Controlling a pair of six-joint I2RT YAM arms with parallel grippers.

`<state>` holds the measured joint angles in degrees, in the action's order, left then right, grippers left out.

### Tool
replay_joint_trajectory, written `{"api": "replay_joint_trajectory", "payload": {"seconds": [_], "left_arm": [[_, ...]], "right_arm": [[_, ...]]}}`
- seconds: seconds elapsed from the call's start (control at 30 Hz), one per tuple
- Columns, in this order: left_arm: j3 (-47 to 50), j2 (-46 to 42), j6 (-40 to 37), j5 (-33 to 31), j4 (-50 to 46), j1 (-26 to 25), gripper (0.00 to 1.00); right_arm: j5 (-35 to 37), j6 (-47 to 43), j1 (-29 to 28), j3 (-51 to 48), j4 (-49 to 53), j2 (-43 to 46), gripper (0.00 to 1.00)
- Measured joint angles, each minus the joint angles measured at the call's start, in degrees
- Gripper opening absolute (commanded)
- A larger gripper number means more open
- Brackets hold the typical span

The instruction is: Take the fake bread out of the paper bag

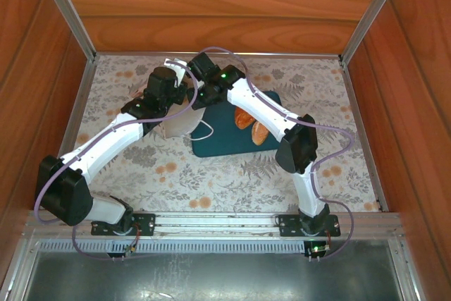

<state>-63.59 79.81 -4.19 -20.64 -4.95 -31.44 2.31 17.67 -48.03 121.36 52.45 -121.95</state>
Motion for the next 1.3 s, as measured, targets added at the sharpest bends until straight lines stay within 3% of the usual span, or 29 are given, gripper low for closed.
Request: {"api": "replay_joint_trajectory", "payload": {"seconds": [0.1,0.23,0.77,1.3], "left_arm": [[0.0,0.0,0.0,0.0,0.0,0.1,0.0],[0.0,0.0,0.1,0.0,0.0,0.2,0.0],[0.0,0.0,1.5,-0.1,0.2,1.2,0.0],[0.0,-0.1,2.4,-0.1,0.3,1.8,0.0]], "right_arm": [[0.1,0.0,0.0,0.0,0.1,0.0,0.08],[0.3,0.1,0.0,0.0,0.4,0.0,0.0],[0.4,-1.3,-0.1,-3.9,0.2,3.2,0.0],[7.4,-4.3,-4.0,-3.9,4.2,6.2,0.0]]}}
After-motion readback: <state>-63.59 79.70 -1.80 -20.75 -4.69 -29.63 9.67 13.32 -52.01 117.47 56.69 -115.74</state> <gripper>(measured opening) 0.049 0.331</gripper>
